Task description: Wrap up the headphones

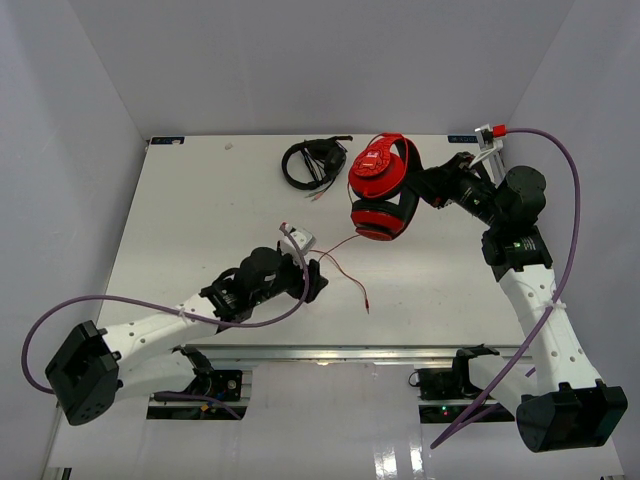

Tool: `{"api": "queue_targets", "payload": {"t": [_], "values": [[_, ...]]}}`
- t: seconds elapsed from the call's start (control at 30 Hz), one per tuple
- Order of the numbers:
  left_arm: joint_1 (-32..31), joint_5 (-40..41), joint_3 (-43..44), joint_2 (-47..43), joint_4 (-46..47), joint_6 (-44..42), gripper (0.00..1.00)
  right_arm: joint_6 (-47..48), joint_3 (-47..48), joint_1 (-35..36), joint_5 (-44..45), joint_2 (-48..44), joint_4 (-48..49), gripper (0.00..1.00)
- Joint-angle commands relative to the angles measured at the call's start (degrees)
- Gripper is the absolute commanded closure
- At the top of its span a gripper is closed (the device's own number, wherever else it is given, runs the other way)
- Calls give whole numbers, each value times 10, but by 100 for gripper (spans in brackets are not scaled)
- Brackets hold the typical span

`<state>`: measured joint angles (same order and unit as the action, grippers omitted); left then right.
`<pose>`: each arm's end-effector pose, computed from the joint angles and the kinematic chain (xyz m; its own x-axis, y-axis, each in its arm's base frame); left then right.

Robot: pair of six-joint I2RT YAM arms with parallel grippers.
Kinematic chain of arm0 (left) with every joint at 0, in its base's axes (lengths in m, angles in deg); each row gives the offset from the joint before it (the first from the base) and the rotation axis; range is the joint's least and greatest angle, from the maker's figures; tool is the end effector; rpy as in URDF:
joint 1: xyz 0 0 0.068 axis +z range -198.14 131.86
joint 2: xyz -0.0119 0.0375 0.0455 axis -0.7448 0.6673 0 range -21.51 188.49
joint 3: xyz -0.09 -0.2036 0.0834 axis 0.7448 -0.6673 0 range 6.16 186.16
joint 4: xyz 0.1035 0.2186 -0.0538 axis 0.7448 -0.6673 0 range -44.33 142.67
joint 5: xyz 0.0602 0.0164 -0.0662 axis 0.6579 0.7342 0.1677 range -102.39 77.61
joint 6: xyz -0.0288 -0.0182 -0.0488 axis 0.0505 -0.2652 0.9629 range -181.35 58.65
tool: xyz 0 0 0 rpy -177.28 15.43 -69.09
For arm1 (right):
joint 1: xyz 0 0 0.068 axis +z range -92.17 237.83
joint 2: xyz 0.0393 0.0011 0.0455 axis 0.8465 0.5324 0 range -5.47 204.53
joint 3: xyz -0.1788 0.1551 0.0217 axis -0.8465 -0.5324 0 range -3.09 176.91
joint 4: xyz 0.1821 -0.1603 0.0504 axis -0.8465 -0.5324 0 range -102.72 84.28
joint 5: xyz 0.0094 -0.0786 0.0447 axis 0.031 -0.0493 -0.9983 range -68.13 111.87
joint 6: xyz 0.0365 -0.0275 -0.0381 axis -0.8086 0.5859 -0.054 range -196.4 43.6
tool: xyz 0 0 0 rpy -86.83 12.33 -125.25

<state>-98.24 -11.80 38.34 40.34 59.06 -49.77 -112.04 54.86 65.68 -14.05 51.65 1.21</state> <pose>0.1610 -0.1920 0.2058 -0.4012 0.1669 -0.9007 0.6946 0.6964 -0.1804 0.2285 0.0573 0.3826 -0.2913 0.4361 -0.8515 -0.6358 0.5768 0.5129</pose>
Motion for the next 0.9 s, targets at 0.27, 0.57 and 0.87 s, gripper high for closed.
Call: {"api": "queue_targets", "payload": {"t": [0.27,0.57,0.87], "values": [[22,-95,26,134,-29,18,24,-16,30,-5,5,-4,19,92],[27,-137,11,195,56,33,40,-19,25,-5,5,-2,22,92],[-12,-133,-25,231,123,59,92,-15,36,-6,43,8,-9,92]]}}
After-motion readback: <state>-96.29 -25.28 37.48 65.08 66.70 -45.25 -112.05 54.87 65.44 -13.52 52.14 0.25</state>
